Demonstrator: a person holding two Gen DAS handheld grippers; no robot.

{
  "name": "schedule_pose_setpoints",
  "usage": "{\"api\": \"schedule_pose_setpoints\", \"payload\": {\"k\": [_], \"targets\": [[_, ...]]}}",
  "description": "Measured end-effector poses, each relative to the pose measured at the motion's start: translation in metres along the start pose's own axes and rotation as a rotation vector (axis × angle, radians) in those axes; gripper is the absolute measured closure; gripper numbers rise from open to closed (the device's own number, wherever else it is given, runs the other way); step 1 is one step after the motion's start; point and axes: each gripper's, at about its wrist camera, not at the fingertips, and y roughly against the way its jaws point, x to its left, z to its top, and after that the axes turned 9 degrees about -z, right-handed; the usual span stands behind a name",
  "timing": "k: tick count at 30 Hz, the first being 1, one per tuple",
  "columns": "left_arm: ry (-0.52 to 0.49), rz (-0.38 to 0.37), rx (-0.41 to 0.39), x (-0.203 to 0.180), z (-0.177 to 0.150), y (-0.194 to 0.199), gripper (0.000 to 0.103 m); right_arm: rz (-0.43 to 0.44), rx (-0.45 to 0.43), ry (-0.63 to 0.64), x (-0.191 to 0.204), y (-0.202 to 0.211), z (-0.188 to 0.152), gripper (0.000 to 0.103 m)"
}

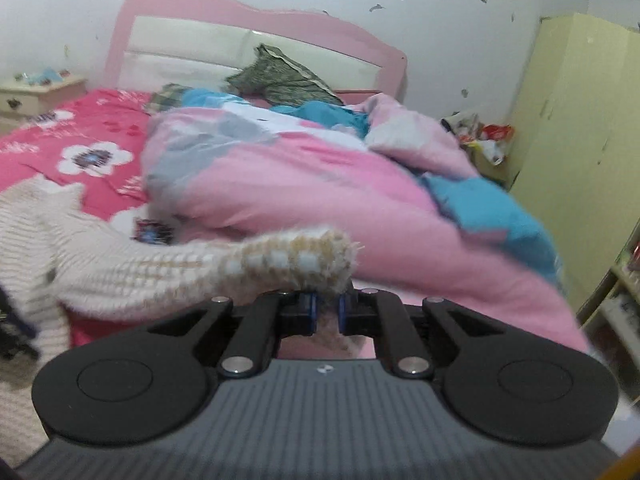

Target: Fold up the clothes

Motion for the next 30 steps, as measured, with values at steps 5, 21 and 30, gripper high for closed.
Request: {"api": "schedule_pose_setpoints", "payload": {"k": [5,21,30], "targets": [[-0.010,-0.044,0.010,0.003,0.002,0.011,0.069,-0.077,-0.104,0.258,0.001,-0.019,0.013,0.096],[0.502,-0.085,-0.309,0.158,0.070,0.023,0.068,-0.231,-0.184,0.539,0.015,0.000,-0.047,0.094],[0.340,0.143,-0.222,0.114,0.083,-0.008,0.056,-0.216,-0.156,0.494,0.016,-0.015,-0.060,0.093]]}}
